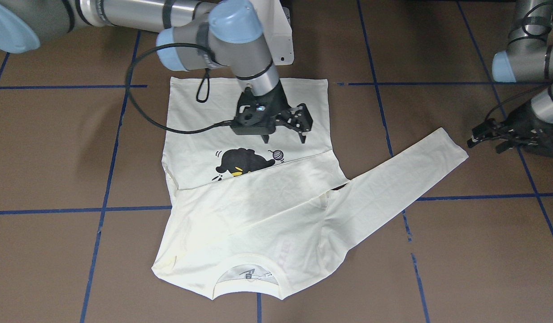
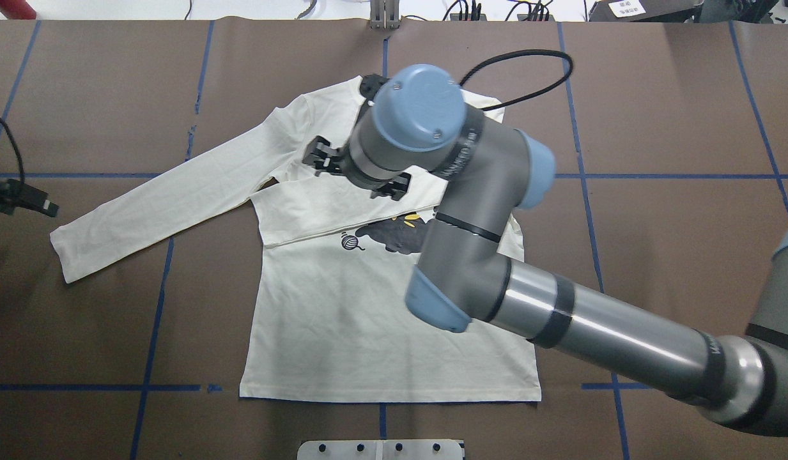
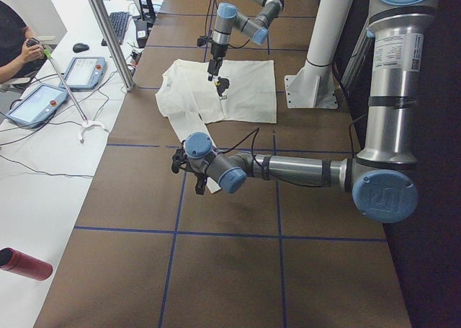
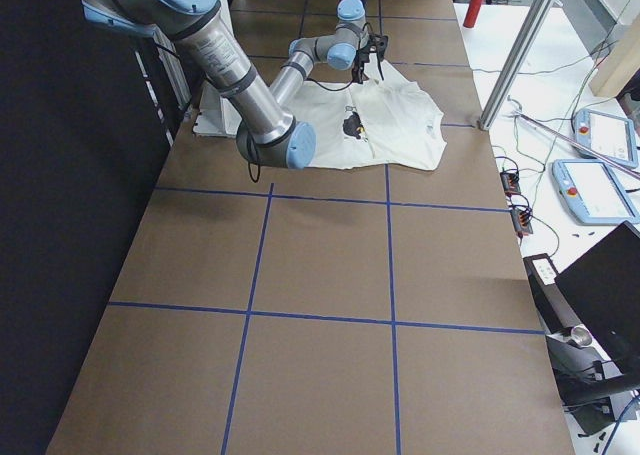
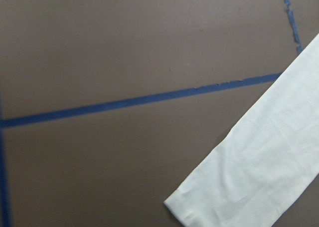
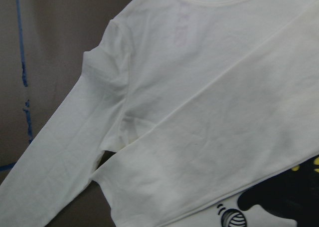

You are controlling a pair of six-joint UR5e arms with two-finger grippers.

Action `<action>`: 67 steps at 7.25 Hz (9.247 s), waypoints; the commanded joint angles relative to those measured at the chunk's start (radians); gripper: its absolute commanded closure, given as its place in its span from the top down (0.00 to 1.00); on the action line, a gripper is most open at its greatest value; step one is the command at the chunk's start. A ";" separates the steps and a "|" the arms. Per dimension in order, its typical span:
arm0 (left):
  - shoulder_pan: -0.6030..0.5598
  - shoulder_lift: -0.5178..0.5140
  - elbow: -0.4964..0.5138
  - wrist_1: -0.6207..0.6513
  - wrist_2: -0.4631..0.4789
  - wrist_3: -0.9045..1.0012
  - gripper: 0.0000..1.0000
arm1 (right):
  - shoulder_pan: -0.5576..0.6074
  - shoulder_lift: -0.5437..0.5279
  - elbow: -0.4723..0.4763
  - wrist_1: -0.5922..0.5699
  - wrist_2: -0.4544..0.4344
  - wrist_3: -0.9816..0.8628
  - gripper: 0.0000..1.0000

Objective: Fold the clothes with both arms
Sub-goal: 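Release the sleeve with the right gripper while the left gripper grasps the other cuff, then fold the held sleeve with the left gripper across the shirt front, then release the sleeve with the left gripper and move both grippers to the hem corners, then grasp both bottom hem corners with the left and right grippers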

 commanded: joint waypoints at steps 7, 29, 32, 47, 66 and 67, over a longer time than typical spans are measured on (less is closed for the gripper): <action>0.096 -0.007 0.033 0.004 0.130 -0.046 0.00 | 0.045 -0.165 0.140 -0.016 0.037 0.000 1.00; 0.457 -0.719 -0.094 0.155 0.419 -0.826 0.68 | 0.265 -0.794 0.487 0.134 0.302 -0.194 1.00; 0.409 -0.428 -0.424 0.262 0.413 -0.657 0.67 | -0.262 -0.801 0.554 0.150 -0.253 0.262 0.94; 0.415 -0.421 -0.394 0.263 0.423 -0.727 0.73 | -0.579 -0.814 0.525 -0.025 -0.506 0.597 0.00; 0.916 -0.103 -0.503 0.331 0.707 -1.216 0.50 | -0.558 -0.801 0.565 -0.028 -0.474 0.554 0.00; 0.918 -0.103 -0.503 0.331 0.709 -1.218 0.46 | -0.558 -0.801 0.565 -0.028 -0.474 0.554 0.00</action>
